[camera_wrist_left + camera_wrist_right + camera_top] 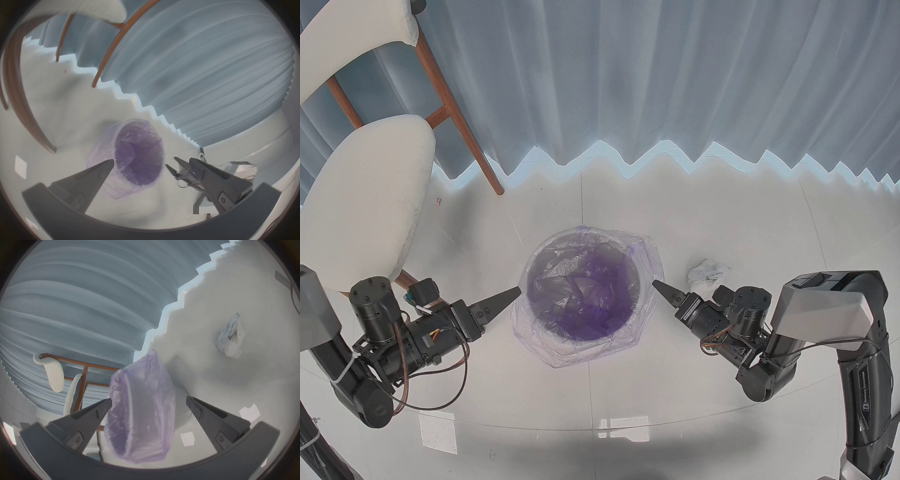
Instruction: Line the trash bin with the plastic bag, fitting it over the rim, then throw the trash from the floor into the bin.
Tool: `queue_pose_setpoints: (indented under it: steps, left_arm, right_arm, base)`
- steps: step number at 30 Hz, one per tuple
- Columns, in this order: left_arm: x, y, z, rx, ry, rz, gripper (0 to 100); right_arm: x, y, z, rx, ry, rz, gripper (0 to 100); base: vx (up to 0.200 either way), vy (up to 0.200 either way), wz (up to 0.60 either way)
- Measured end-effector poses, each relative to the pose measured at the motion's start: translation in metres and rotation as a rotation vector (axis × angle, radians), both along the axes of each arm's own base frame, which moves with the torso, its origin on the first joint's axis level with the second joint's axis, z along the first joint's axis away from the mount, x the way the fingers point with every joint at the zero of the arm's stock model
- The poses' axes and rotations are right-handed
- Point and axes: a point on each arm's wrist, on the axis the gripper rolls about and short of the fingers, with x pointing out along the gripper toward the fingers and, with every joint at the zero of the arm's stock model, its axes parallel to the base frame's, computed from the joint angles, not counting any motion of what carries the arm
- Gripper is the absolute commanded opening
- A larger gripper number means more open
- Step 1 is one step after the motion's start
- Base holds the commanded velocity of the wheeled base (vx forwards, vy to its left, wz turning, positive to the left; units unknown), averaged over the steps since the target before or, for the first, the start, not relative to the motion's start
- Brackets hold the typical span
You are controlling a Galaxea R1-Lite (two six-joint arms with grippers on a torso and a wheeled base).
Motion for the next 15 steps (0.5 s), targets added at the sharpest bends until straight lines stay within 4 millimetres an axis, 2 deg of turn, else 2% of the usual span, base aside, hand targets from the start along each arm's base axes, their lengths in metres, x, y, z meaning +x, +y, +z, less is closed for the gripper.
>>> queue_pose_setpoints:
  steps: [5, 8, 15]
  left_arm:
    - [-0.019, 0.003, 0.023, 0.013, -0.105, -0.046, 100]
    - [-0.027, 0.004, 0.030, 0.049, -0.166, -0.060, 100]
    - [-0.034, 0.005, 0.036, 0.053, -0.192, -0.066, 100]
  right_arm:
    - [0.026, -0.001, -0.019, -0.019, -0.046, -0.019, 100]
    - [0.037, -0.001, -0.029, -0.028, -0.065, -0.026, 100]
    - [0.045, -0.002, -0.043, -0.034, -0.067, -0.032, 100]
  base:
    - [0.000, 0.000, 0.00]
    - [0.000, 0.000, 0.00]
    - [0.000, 0.000, 0.00]
